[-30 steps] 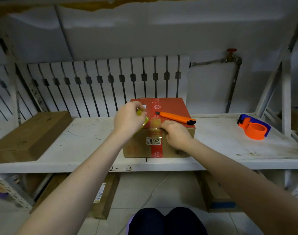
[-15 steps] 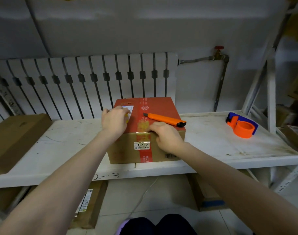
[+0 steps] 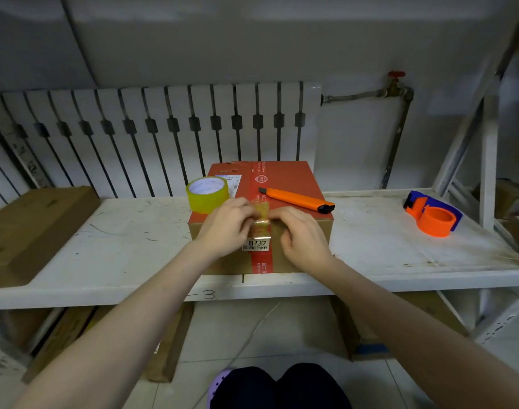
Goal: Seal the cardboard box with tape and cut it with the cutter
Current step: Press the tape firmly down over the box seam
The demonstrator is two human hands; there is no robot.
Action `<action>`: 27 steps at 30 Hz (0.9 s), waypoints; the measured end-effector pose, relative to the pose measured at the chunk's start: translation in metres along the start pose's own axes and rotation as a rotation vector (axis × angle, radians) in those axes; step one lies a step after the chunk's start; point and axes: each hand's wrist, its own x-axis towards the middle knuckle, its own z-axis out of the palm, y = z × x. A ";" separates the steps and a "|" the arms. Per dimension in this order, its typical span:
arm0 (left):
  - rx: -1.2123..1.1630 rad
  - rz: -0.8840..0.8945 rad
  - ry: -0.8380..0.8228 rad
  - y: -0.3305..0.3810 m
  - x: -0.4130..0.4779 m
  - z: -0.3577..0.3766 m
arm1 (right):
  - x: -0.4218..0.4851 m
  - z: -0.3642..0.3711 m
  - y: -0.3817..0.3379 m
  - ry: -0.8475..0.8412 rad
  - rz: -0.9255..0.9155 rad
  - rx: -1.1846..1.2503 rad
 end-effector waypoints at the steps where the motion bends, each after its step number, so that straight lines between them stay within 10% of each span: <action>1: -0.005 -0.026 -0.023 0.000 -0.001 0.002 | -0.005 0.001 -0.003 0.074 0.022 0.023; 14: -0.097 -0.138 -0.014 -0.008 0.002 0.008 | 0.036 -0.003 0.003 -0.129 -0.038 -0.261; 27: -0.148 -0.173 0.058 -0.008 0.001 0.017 | 0.031 0.014 0.021 0.009 -0.148 -0.264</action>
